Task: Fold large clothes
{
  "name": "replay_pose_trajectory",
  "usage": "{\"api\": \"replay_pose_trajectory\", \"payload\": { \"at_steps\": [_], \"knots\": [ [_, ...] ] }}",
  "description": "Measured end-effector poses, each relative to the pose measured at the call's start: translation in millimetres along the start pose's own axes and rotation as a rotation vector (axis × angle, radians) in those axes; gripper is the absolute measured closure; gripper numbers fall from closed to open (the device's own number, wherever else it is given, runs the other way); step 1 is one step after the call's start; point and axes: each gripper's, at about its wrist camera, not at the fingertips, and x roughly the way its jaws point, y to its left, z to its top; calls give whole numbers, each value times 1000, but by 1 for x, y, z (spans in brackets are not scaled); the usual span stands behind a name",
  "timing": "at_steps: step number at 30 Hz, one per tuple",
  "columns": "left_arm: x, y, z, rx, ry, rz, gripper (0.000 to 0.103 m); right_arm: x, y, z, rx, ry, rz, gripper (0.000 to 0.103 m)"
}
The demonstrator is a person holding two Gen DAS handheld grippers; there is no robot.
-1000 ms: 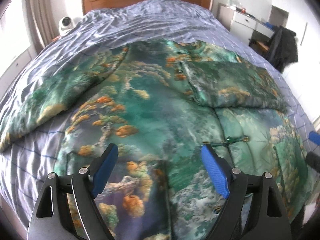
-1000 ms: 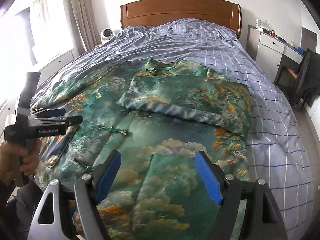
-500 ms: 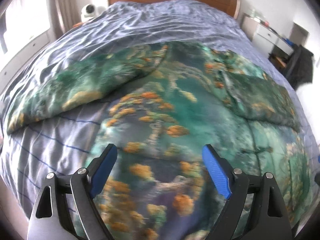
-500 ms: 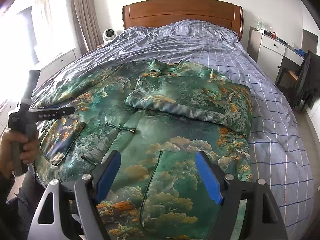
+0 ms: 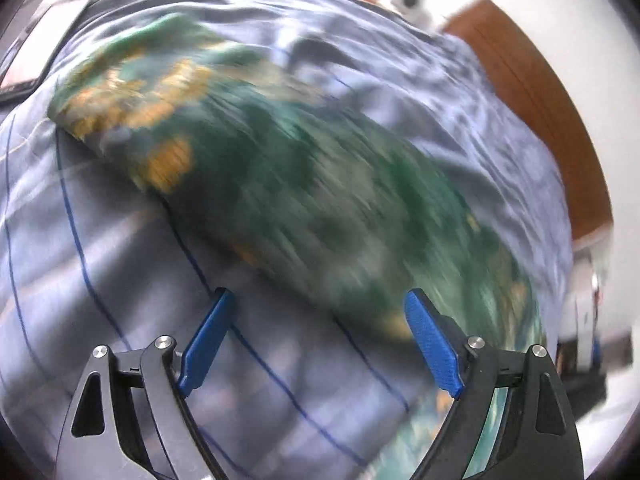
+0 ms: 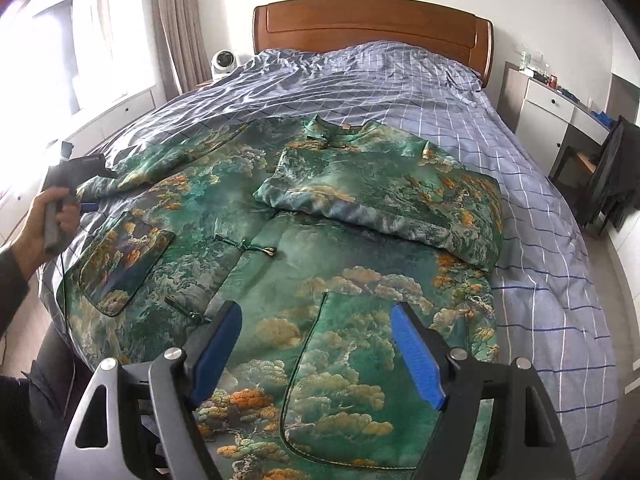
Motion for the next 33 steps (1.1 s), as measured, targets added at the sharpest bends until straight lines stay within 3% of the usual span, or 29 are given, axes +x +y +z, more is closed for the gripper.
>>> {"api": "replay_pose_trajectory", "payload": {
  "at_steps": [6,7,9,10,11,15,18,21,25,28,33],
  "knots": [
    [5,15,32,-112,-61,-37,19,3,14,3,-25,16,16,24],
    [6,16,35,-115,-65,-37,26,4,18,3,-31,20,22,24],
    [4,13,38,-87,-79,4,50,6,25,2,-45,29,34,24],
    [3,9,39,-57,-88,43,70,7,27,2,-48,31,37,24],
    [2,6,39,-34,-95,67,82,8,29,1,-51,35,44,24],
    [-16,-7,26,53,-124,138,88,12,34,-2,-48,43,65,24],
    [-34,-37,17,164,-196,205,91,13,34,-2,-36,45,76,24],
    [-60,-80,1,310,-297,230,91,12,31,-3,-22,39,82,24],
    [-92,-157,-44,631,-454,247,91,9,24,-5,6,23,81,24],
    [-105,-213,-112,950,-574,243,91,8,18,-6,32,17,81,24],
    [-79,-256,-226,1402,-610,241,91,0,11,-10,54,-4,70,24]
  ]
}}
